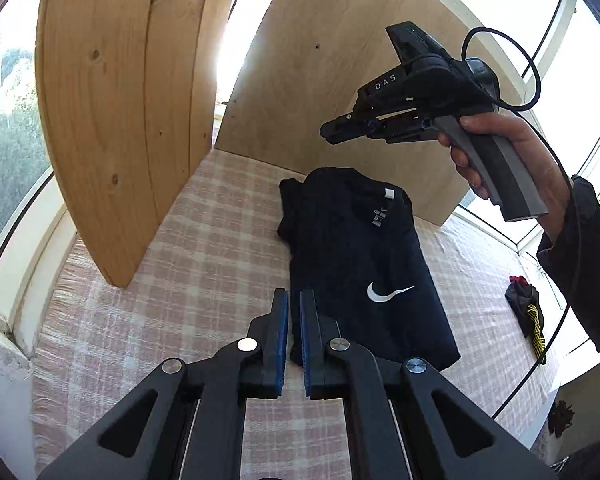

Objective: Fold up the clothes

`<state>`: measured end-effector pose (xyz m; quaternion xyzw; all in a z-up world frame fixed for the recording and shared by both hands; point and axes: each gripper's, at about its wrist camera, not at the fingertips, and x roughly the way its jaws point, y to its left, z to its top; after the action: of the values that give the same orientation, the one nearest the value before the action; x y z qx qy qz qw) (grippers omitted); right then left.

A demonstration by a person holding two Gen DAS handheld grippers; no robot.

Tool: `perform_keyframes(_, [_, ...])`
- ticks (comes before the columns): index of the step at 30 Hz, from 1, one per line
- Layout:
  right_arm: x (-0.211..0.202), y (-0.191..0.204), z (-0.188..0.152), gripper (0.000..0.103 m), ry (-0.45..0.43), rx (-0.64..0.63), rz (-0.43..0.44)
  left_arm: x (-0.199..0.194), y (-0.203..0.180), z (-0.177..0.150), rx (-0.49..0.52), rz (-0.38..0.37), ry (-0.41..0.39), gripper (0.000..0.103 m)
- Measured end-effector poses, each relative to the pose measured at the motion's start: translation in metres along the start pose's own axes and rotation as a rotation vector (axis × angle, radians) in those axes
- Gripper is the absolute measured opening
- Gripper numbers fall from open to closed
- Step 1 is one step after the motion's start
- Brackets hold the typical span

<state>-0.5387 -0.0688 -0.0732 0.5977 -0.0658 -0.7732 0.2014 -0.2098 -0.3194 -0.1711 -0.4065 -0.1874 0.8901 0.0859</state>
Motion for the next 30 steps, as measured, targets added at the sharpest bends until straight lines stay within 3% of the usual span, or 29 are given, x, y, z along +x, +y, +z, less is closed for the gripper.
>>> perform_keyframes(5, [0.0,0.01,-0.001,0.011,-0.015,-0.029,-0.01,0.01,0.009,-0.006,0.0,-0.033,0.067,0.004])
perform_keyframes(7, [-0.012,-0.002,-0.021,0.043,-0.018,-0.033,-0.037,0.022,0.004,-0.007,0.006,-0.069,0.094,0.009])
perform_keyframes(8, [-0.015,-0.006,-0.038,0.05,-0.012,-0.047,-0.06,0.029,0.001,-0.007,0.006,-0.081,0.108,0.016])
perform_keyframes(9, [-0.018,-0.01,-0.056,0.051,-0.003,-0.063,-0.084,0.036,-0.002,-0.008,0.003,-0.089,0.122,0.026])
perform_keyframes(12, [-0.005,-0.026,-0.107,0.051,0.078,-0.049,-0.085,0.053,-0.012,-0.011,-0.008,-0.096,0.162,0.04])
perform_keyframes(16, [0.0,-0.055,-0.141,0.051,0.113,-0.014,-0.128,0.07,-0.026,-0.017,0.008,-0.024,0.198,0.054])
perform_keyframes(20, [-0.001,-0.076,-0.115,0.051,0.117,0.052,-0.125,0.085,-0.033,-0.022,0.006,0.005,0.229,0.057])
perform_keyframes(25, [0.018,-0.064,-0.067,0.051,0.14,0.006,-0.214,0.104,-0.046,-0.029,0.043,0.023,0.258,0.057])
perform_keyframes(30, [0.052,-0.048,-0.033,0.051,0.206,0.001,-0.255,0.108,-0.057,-0.035,0.112,0.039,0.244,0.041])
